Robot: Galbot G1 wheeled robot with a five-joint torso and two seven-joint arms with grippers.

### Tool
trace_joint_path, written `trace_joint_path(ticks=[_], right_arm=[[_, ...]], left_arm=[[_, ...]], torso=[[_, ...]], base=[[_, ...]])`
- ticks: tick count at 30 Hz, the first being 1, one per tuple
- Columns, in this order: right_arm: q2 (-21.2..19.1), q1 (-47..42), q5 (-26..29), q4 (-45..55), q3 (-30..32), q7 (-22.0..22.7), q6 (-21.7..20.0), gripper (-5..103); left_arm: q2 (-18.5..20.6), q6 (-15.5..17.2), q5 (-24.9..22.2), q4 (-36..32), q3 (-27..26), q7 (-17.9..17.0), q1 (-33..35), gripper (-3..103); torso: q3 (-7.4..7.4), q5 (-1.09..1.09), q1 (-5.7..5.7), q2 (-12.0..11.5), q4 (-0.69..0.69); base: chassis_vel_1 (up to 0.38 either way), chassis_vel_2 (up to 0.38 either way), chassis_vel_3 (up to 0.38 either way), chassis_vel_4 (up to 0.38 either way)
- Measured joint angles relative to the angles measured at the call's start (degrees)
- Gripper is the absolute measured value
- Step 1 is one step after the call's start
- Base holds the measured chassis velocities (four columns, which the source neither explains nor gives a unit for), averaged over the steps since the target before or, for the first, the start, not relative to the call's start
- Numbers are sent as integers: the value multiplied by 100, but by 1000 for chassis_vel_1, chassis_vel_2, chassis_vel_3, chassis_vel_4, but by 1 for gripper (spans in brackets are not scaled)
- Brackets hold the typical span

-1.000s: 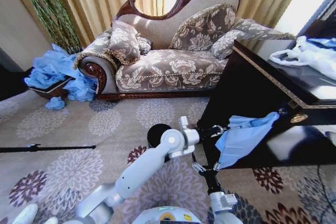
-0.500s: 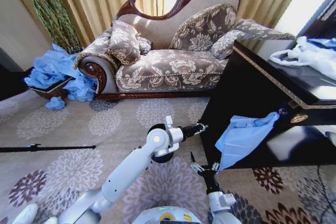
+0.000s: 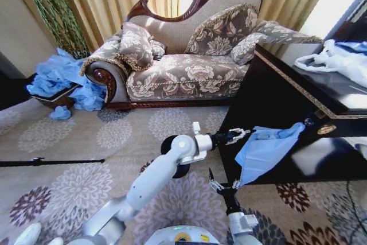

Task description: Place a garbage bag over the trash bin.

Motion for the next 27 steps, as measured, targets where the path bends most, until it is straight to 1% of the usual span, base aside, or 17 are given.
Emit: trace_joint_path(ticks=[1,3,6,7,9,11,12,14,15,18,19,21,22,23,24,26,27], right_arm=[[0,0,0,0,0,0,0,100],[-11,8,11,0,24,3,1,100],[-16,13,20,0,41,6,4,100],[-16,13,20,0,41,6,4,100],[-14,16,21,-6,51,6,7,100],[-11,17,21,-13,53,6,9,100],[-8,18,21,-21,55,6,12,100],[1,12,21,-31,58,6,21,100],[1,12,21,-31,58,6,21,100],[-5,-3,20,-32,67,8,29,100],[-5,-3,20,-32,67,8,29,100],[-12,-4,20,-31,70,8,32,100],[-12,-4,20,-31,70,8,32,100],[-12,-3,20,-31,70,9,31,100],[-12,-1,20,-31,70,9,31,100],[-12,6,20,-29,66,9,32,100],[-12,6,20,-29,66,9,32,100]], left_arm=[[0,0,0,0,0,0,0,59],[-86,56,-5,165,71,43,-73,64],[-131,133,-6,286,123,108,-136,81],[-131,133,-6,286,123,108,-136,81],[-188,186,-12,359,138,140,-183,91],[-210,202,-13,385,141,157,-198,91],[-237,218,-14,412,143,171,-216,96],[-320,244,-14,476,146,189,-251,99],[-320,244,-14,476,146,189,-251,99],[-411,261,12,542,192,204,-271,88],[-411,261,12,542,192,204,-271,88],[-440,292,22,566,240,218,-288,78],[-440,292,22,566,240,218,-288,78],[-448,308,25,577,261,227,-294,72],[-452,319,27,584,275,233,-298,72],[-470,332,33,611,311,246,-303,61],[-470,332,33,611,311,246,-303,61]], torso=[[0,0,0,0,0],[0,0,0,0,0],[0,-1,0,0,1],[0,-1,0,0,1],[0,-1,0,0,1],[0,-1,0,0,1],[0,-1,0,0,1],[0,-1,0,0,1],[0,-1,0,0,1],[0,-1,0,0,1],[0,-1,0,0,1],[0,-1,0,0,1],[0,-1,0,0,1],[0,-1,0,0,1],[0,-1,0,0,0],[0,-1,0,0,1],[0,-1,0,0,1]], base=[[0,0,0,0],[0,0,0,0],[0,0,0,0],[0,0,0,0],[0,0,0,0],[0,0,0,0],[0,0,0,0],[0,0,0,0],[0,0,0,0],[0,0,0,0],[0,0,0,0],[0,0,0,0],[0,0,0,0],[0,0,0,0],[0,0,0,0],[0,0,0,0],[0,0,0,0]])
